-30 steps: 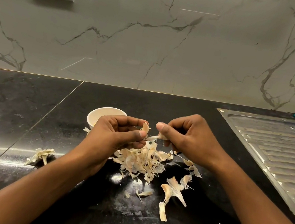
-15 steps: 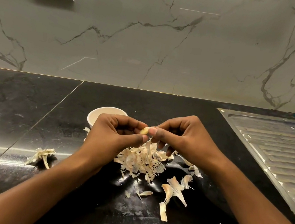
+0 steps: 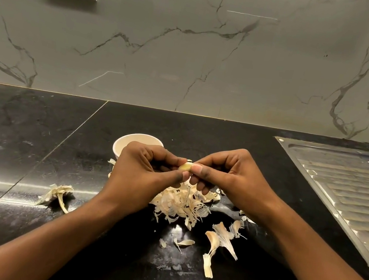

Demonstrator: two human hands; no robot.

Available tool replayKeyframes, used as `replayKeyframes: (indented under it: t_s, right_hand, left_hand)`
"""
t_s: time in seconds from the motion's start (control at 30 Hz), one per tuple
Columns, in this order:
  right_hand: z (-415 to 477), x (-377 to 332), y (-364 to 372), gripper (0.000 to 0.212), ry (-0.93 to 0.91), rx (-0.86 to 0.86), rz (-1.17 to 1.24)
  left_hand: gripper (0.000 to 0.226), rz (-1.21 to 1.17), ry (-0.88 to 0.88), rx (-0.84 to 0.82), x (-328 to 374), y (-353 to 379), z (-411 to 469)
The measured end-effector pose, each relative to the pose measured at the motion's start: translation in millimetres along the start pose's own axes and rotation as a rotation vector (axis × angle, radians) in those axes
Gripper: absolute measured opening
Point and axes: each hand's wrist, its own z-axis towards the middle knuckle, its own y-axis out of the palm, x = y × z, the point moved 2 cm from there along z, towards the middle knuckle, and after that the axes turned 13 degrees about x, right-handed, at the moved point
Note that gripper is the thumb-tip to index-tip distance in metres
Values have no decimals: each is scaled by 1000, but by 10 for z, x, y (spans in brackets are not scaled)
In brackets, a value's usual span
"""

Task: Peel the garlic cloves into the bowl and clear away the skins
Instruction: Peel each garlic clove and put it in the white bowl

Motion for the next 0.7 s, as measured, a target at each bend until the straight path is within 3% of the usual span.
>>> replayKeyframes:
  t_s: [0.4, 0.7]
  right_hand:
    - [8, 8, -26, 22, 15, -29, 147]
    - [14, 30, -30, 22, -31, -44, 128]
  left_hand:
    - [28, -235, -139, -63, 29, -18, 30]
    - [31, -309, -206, -88, 27, -19, 34]
